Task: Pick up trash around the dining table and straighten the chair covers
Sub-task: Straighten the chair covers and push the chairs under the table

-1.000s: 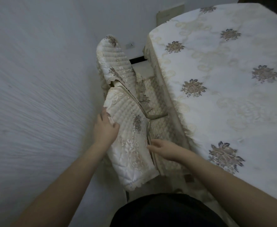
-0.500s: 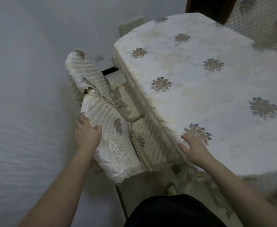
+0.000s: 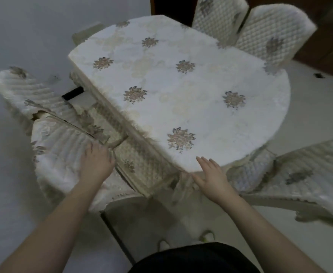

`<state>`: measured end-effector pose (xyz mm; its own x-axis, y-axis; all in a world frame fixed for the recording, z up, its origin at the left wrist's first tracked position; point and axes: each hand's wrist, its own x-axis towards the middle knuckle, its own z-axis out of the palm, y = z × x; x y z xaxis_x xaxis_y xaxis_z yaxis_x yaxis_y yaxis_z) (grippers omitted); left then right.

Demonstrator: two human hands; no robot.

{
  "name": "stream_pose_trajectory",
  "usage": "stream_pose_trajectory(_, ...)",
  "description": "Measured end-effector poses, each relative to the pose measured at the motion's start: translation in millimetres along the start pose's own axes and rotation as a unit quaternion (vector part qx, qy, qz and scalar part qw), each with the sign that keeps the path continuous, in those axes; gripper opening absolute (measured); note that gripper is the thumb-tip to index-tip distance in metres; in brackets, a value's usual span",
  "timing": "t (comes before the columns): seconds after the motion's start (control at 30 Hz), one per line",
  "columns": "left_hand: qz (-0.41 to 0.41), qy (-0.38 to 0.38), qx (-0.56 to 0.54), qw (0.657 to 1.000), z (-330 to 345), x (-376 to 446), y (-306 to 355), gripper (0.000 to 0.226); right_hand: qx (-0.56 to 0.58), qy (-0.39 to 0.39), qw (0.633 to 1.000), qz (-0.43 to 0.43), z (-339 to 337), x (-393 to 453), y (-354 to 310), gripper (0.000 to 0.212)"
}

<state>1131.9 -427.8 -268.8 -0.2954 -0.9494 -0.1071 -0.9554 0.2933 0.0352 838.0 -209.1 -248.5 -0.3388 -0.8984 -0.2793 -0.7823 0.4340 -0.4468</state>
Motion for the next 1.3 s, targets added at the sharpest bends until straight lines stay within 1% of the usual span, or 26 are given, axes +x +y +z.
stream_pose_trajectory(0.07,0.067,-0.027,-0.011,0.997,5,-8,59,0.055,0.001,0.030,1.000,0.001,-13,-6,11,0.062)
stream_pose_trajectory(0.1,0.108,-0.028,-0.017,0.994,3,-17,90,0.057,0.001,0.046,0.999,0.003,-21,-10,18,0.062)
stream_pose_trajectory(0.17,0.189,-0.018,-0.046,0.981,0,-36,149,0.056,0.008,0.065,0.998,0.022,-36,-24,39,0.062)
stream_pose_trajectory(0.27,0.300,0.004,-0.076,0.951,-10,-68,231,0.054,0.022,0.090,0.994,0.063,-59,-59,87,0.062)
stream_pose_trajectory(0.43,0.379,0.005,-0.075,0.923,-11,-108,342,0.055,0.034,0.147,0.982,0.115,-102,-129,173,0.061)
stream_pose_trajectory(0.6,0.426,-0.024,-0.050,0.903,-13,-151,452,0.063,0.055,0.213,0.965,0.142,-146,-190,248,0.060)
stream_pose_trajectory(0.7,0.453,-0.044,-0.064,0.888,-18,-182,516,0.057,0.059,0.229,0.958,0.164,-163,-213,290,0.059)
stream_pose_trajectory(0.87,0.491,-0.030,-0.084,0.866,-14,-218,588,0.063,0.063,0.244,0.951,0.181,-183,-234,344,0.059)
stream_pose_trajectory(0.97,0.496,-0.038,-0.087,0.863,-5,-224,616,0.063,0.049,0.236,0.954,0.180,-192,-228,371,0.062)
stream_pose_trajectory(1.07,0.476,-0.046,-0.084,0.874,-2,-217,641,0.067,0.056,0.225,0.958,0.167,-204,-208,396,0.060)
stream_pose_trajectory(1.17,0.450,-0.064,-0.101,0.885,-1,-202,668,0.073,0.051,0.227,0.961,0.152,-224,-179,417,0.058)
stream_pose_trajectory(1.3,0.435,-0.064,-0.132,0.888,8,-175,707,0.071,0.013,0.221,0.968,0.120,-252,-134,449,0.054)
